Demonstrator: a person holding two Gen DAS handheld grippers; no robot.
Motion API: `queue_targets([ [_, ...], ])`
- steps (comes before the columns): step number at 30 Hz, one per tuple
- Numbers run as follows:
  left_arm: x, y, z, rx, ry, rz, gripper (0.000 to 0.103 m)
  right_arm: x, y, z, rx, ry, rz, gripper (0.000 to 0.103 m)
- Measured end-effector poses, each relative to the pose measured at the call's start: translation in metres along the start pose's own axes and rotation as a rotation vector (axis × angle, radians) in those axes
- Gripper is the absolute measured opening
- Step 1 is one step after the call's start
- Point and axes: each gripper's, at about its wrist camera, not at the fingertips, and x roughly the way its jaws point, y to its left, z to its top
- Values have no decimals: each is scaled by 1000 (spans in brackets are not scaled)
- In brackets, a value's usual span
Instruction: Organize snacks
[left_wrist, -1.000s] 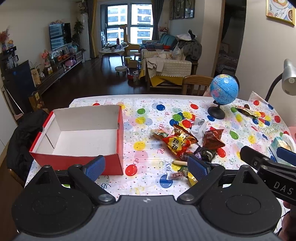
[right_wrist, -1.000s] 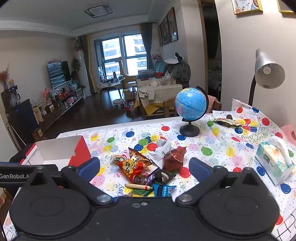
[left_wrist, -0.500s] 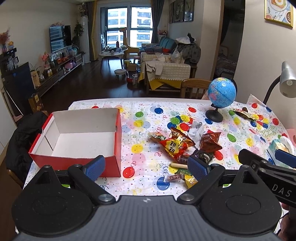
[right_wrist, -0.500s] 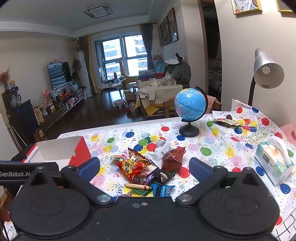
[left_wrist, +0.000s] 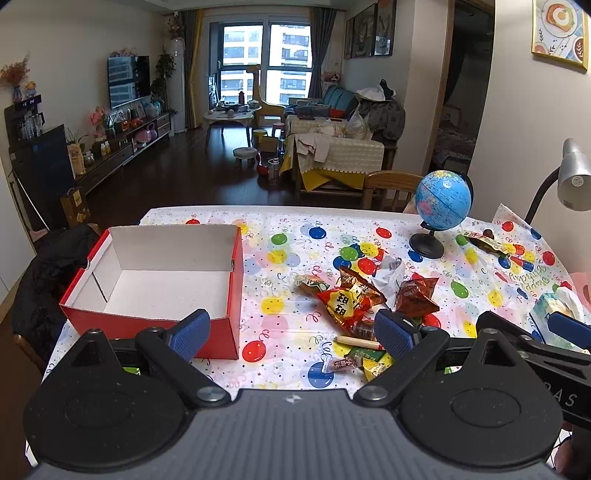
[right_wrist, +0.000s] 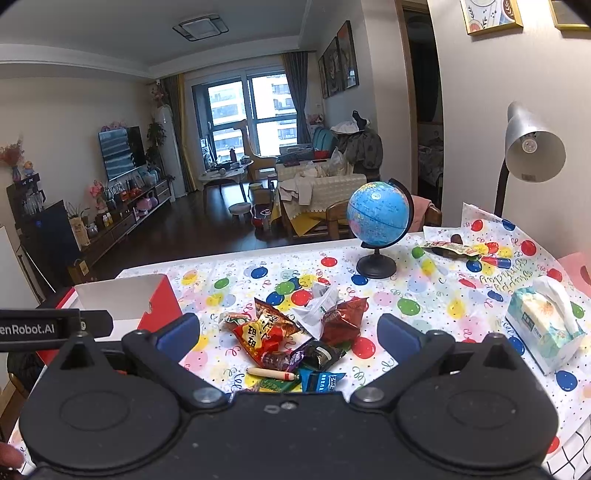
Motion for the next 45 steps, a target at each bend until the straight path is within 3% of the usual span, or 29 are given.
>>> queue_targets([
  [27, 4, -3, 2, 18, 1, -64, 96, -6, 0, 0, 6, -16, -4, 103],
  [40, 34, -9, 2, 25, 73, -71, 96, 12, -2, -5, 14, 10, -20, 103],
  [45, 59, -9, 2, 23, 113, -116, 96, 27, -7, -10, 24, 41, -39, 102],
])
